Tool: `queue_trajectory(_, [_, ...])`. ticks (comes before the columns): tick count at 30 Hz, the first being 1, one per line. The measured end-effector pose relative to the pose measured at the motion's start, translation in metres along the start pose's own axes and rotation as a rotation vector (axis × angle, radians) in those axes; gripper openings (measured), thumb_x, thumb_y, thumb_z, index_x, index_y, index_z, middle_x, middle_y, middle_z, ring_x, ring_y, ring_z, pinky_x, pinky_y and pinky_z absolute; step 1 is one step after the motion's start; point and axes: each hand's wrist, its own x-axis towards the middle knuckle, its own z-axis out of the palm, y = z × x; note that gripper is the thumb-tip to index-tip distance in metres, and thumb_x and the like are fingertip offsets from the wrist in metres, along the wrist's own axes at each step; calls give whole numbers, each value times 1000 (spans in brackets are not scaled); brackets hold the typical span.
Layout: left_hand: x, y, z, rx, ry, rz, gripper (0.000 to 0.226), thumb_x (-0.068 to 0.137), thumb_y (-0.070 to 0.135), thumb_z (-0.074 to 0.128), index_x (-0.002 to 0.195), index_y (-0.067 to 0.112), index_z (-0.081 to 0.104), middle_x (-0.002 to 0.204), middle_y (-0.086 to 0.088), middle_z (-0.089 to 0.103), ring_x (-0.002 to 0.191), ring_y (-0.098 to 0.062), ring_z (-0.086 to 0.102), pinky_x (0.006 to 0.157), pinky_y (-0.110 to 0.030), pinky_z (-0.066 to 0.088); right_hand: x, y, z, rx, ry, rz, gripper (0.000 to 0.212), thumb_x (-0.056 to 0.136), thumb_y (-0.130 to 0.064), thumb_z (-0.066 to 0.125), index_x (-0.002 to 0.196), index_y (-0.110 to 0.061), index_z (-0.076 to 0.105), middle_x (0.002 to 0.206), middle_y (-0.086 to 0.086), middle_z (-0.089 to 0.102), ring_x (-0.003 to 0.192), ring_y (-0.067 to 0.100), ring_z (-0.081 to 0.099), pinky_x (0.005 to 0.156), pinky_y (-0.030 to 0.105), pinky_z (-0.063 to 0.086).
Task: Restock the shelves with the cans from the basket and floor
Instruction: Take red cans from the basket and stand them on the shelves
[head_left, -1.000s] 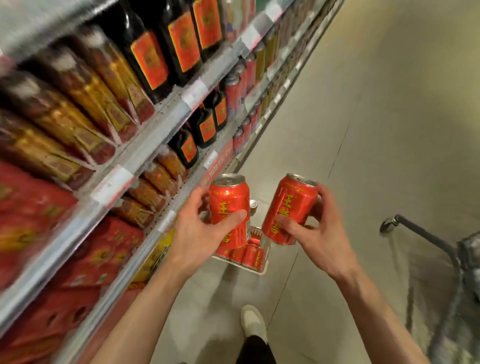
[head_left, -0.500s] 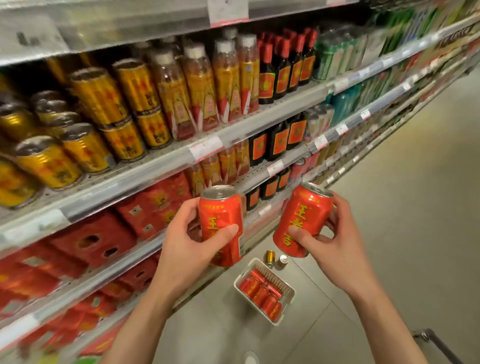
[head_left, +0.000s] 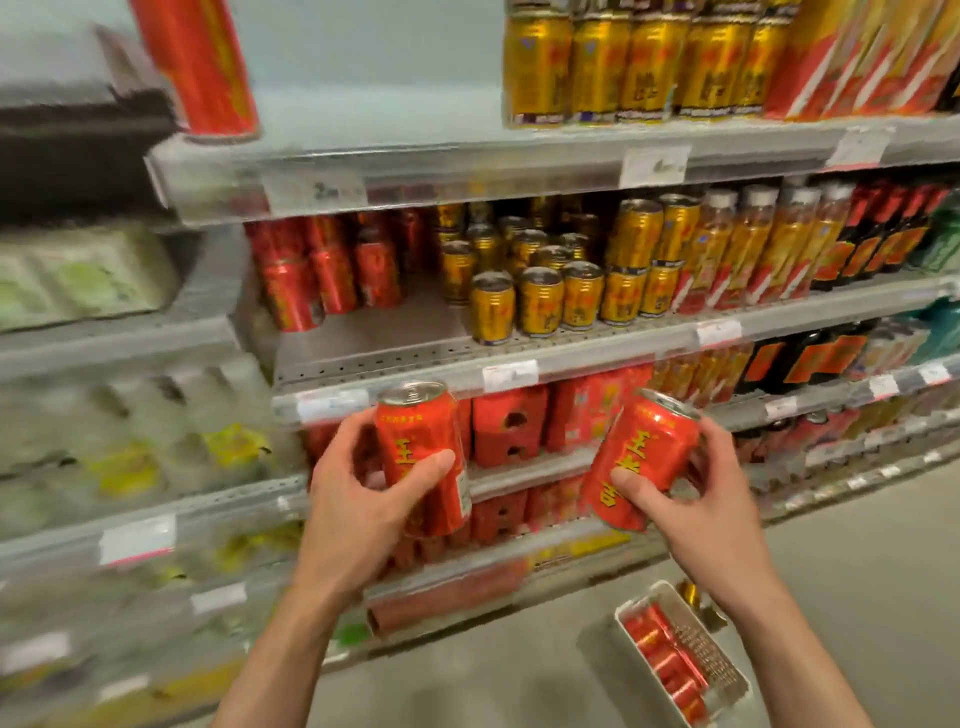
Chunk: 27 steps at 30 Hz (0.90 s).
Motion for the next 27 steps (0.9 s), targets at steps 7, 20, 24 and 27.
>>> queue_trajectory(7, [2, -1, -109, 33, 186, -19, 59, 58, 48, 92, 108, 29, 68, 97, 13, 77, 83, 6, 71, 70, -9, 52, 9, -46, 102, -30, -167, -75, 77, 75, -29, 91, 135, -45, 45, 125, -14, 65, 107, -13, 62, 79, 3, 48])
queue_trajectory(20, [99, 7, -117, 305, 123, -55, 68, 55, 66, 82, 114, 46, 57, 111, 18, 69, 96, 18, 64, 71, 0, 46, 119, -57, 189, 39, -351, -178, 88, 64, -59, 85, 140, -53, 40, 125, -25, 63, 117, -4, 63, 89, 29, 59])
queue_trajectory(24, [141, 7, -94, 556, 33, -4, 82, 60, 71, 77, 131, 45, 47, 116, 29, 63, 104, 14, 61, 90, -9, 46, 155, -48, 193, 47, -386, -196, 91, 66, -53, 86, 144, -43, 41, 131, -18, 63, 113, -1, 67, 87, 27, 60])
queue_trajectory(27, [164, 9, -81, 761, -63, 46, 87, 67, 71, 72, 142, 39, 41, 125, 19, 63, 116, -3, 59, 95, -24, 44, 168, -40, 194, 38, -390, -189, 82, 72, -42, 89, 139, -48, 41, 126, -17, 66, 104, 0, 72, 81, 21, 60])
